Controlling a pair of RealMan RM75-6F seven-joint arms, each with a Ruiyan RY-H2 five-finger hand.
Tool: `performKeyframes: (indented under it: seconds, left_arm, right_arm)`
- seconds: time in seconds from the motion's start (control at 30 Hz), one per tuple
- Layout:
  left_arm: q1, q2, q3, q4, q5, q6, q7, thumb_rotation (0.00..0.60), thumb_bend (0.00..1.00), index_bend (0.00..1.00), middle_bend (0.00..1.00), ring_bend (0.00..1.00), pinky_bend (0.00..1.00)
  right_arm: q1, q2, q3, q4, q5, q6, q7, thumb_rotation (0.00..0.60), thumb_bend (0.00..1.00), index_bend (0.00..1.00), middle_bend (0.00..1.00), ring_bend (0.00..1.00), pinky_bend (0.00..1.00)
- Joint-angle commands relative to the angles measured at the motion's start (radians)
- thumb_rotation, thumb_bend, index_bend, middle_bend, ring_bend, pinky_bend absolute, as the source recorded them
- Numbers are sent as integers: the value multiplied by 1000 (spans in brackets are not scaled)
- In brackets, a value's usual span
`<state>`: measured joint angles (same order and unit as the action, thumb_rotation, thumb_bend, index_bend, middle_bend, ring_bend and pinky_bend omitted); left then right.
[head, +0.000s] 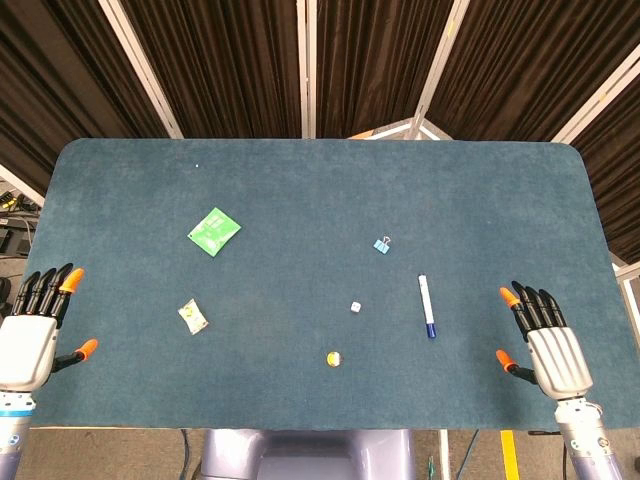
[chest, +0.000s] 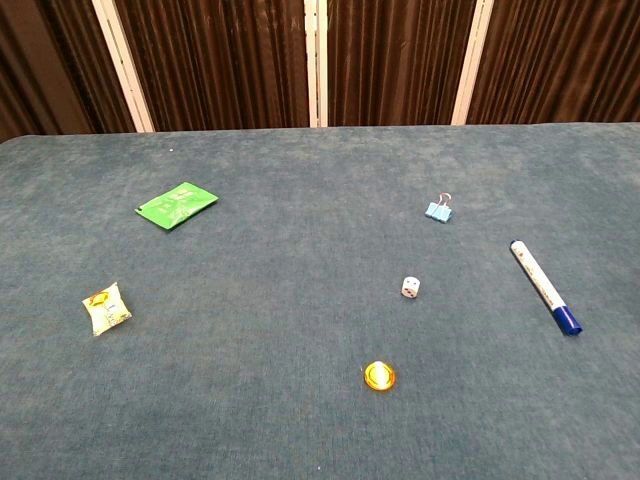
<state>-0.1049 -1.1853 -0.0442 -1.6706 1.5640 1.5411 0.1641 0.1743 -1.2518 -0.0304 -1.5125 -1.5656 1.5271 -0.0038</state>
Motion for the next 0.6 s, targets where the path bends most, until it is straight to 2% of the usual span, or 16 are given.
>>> performKeyframes:
  seconds: [0.03,0.33,0.6]
  left_arm:
    - [0,2,1,2,0,-2,-5,600,0,0,0,0,0]
    - [0,3,-3,3,-3,0,-9,600,0,0,0,0,0]
    - [-4,5,-10,11,-17,-7,-22,600,0,0,0,0,0]
  right_arm:
    - [-3,-2,2,0,-4,-3,-5,600,159,34,0,0,0]
    - [-1,-7,8,-2,-11,-25,-17,600,159,36,0,0,0]
    - [41,-8,36,-80,-16,-80,-51,600,158,140,0,0,0]
